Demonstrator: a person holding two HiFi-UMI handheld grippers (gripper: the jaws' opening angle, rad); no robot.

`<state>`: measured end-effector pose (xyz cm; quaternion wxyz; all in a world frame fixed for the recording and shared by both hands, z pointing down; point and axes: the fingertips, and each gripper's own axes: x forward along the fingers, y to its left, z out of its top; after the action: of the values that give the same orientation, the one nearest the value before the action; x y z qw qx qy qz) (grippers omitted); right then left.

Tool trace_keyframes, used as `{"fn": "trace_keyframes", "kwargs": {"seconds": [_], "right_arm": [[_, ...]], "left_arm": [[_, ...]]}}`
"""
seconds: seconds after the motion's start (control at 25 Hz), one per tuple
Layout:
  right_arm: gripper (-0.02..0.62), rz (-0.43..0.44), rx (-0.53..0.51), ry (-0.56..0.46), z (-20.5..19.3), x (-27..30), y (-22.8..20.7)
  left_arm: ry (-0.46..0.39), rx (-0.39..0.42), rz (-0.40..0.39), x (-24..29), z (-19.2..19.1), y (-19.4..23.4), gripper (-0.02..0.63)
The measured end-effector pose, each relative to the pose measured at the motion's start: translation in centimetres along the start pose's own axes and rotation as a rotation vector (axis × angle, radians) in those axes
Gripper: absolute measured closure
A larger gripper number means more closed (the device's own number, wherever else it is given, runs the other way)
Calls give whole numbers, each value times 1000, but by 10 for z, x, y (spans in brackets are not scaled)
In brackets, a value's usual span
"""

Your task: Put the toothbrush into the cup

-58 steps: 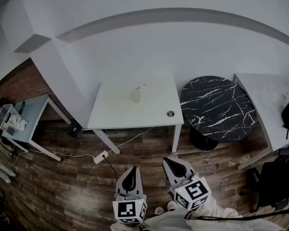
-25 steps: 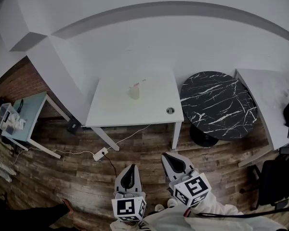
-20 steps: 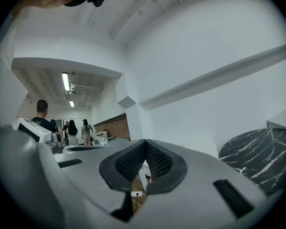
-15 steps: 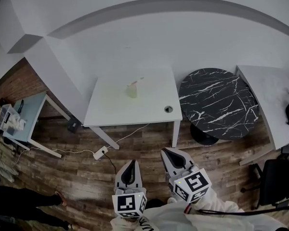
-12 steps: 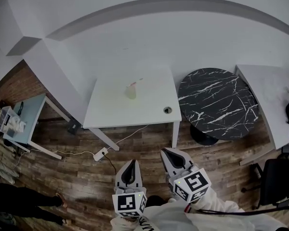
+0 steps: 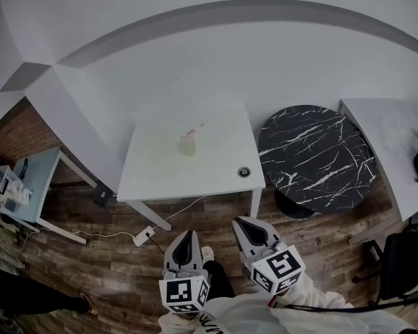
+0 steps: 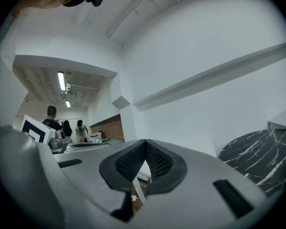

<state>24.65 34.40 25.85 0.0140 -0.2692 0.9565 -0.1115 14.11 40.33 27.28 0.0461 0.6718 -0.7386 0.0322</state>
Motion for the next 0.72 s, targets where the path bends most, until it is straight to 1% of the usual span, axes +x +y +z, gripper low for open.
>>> {"fn": "trace_keyframes", "kwargs": {"seconds": [0.2,0.4,0.72], "right_arm": [[591,-45,9,26,-16,64,-20],[591,-125,19,25,-8,151,-49],[591,-188,42,59,-3,291,-66]], "left_arm": [[6,8,-13,53,-9,53,595],[13,35,-74,124,0,107,595],[59,34,-157,227,10,200,595]]}}
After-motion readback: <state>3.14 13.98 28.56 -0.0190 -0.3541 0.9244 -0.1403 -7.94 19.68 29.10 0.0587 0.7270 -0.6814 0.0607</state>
